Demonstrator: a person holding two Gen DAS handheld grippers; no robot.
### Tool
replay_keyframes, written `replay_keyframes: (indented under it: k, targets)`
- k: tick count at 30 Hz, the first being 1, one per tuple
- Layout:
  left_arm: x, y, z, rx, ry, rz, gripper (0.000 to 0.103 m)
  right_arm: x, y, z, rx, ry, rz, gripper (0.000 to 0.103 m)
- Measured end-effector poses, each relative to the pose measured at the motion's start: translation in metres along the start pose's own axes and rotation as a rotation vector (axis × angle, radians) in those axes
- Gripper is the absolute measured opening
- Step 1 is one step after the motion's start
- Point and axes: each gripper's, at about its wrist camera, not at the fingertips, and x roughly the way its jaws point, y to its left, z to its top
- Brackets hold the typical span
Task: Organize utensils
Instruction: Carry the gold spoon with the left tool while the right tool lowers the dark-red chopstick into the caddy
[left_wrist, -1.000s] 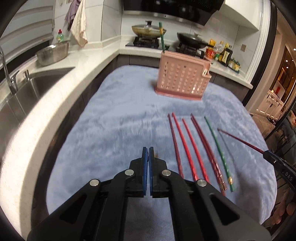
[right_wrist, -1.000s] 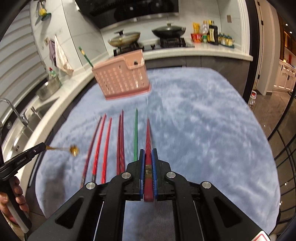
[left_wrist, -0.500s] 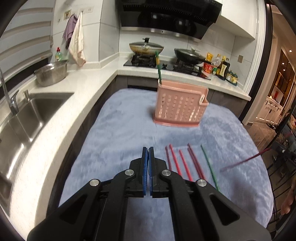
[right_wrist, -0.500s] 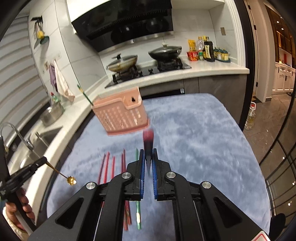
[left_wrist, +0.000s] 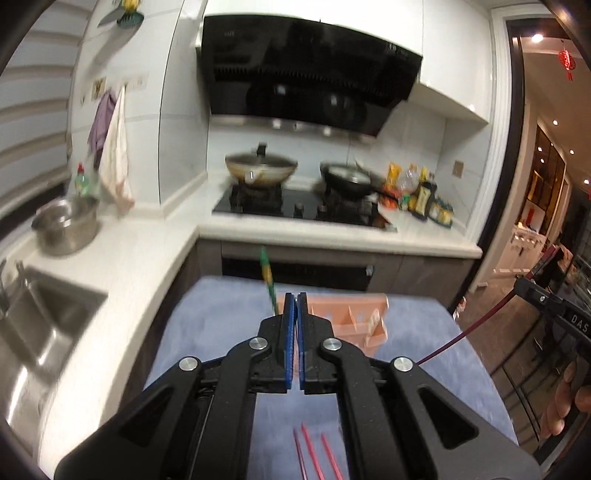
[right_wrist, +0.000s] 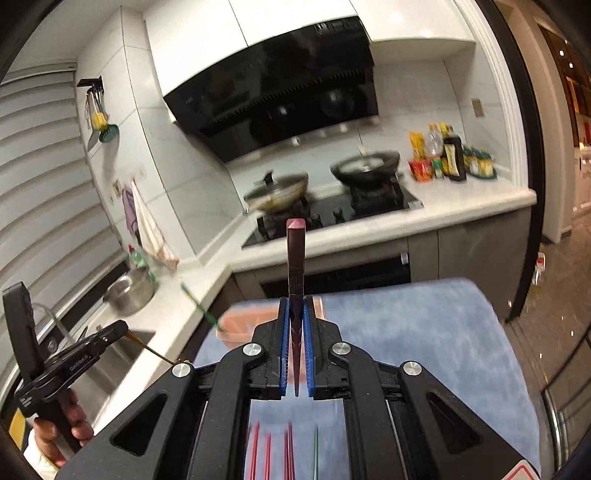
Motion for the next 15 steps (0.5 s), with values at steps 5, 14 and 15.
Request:
replay_keyframes:
  k: [5,14,15]
  targets:
    - [0.037,-0.006,0.033,0.014,-0.040,0.010,0.001,0.040,0.016,0.033,0.002,-0.040,0.020,0.007]
    - [0.109,0.003,0.024,0.004,0.064,0.050,0.001,0.112,0.031,0.030,-0.018,0.027,0.040,0.007]
    - [0.114,0.004,0.022,0.004,0.071,0.054,0.001,0.119,0.030,0.027,-0.023,0.040,0.033,0.007]
